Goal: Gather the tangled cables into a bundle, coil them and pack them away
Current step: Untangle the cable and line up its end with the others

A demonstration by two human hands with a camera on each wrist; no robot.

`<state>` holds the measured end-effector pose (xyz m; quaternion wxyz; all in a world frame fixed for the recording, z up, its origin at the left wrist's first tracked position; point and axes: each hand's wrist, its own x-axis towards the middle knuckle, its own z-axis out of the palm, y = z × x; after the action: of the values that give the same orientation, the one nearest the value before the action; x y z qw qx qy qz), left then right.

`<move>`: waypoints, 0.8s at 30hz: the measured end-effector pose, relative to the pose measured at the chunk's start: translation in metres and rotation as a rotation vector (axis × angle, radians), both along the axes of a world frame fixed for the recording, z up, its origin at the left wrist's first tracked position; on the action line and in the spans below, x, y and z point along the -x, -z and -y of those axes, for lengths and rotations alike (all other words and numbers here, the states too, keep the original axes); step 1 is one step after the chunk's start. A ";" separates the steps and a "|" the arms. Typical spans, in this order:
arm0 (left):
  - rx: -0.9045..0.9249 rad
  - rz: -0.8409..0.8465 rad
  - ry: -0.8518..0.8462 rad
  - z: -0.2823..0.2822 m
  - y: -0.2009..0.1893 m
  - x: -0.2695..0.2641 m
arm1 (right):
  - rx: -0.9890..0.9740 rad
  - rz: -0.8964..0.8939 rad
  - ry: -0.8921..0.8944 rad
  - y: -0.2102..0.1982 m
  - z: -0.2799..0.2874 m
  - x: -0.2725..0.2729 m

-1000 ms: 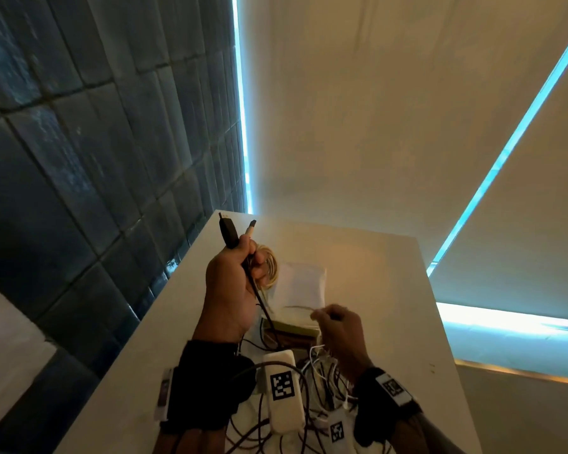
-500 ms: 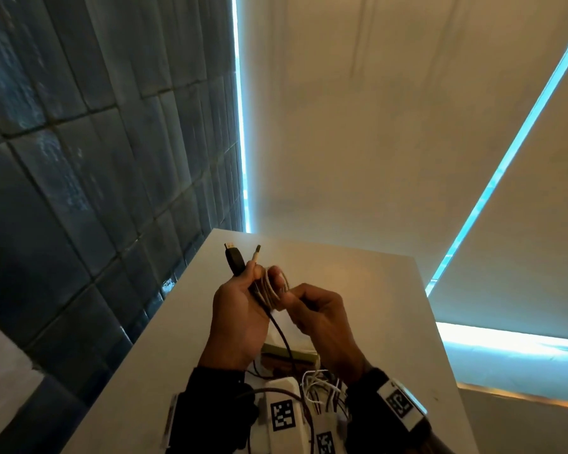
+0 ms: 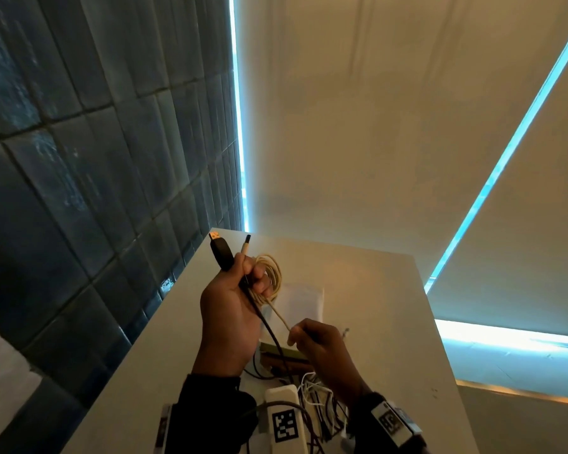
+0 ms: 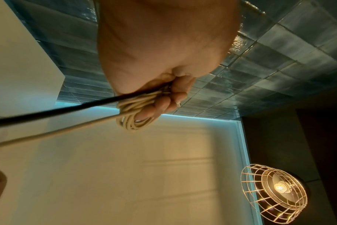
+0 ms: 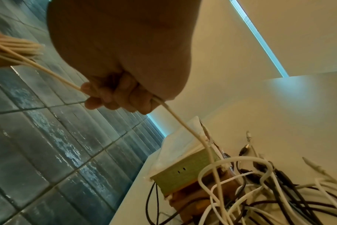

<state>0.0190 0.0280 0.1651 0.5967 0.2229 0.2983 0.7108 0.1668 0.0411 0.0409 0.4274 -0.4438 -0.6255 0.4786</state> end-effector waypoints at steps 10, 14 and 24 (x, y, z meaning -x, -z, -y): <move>-0.034 -0.058 -0.004 0.001 0.000 0.011 | 0.084 0.236 0.061 0.066 0.005 -0.015; 0.020 -0.107 0.031 0.001 0.002 0.016 | 0.083 0.207 0.228 0.048 -0.006 -0.017; 0.196 -0.217 -0.030 0.001 0.008 -0.005 | -0.164 -0.260 0.195 -0.093 -0.009 0.009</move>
<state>0.0238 0.0266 0.1570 0.5692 0.2344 0.4324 0.6589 0.1583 0.0502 0.1343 0.5839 -0.4005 -0.5558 0.4356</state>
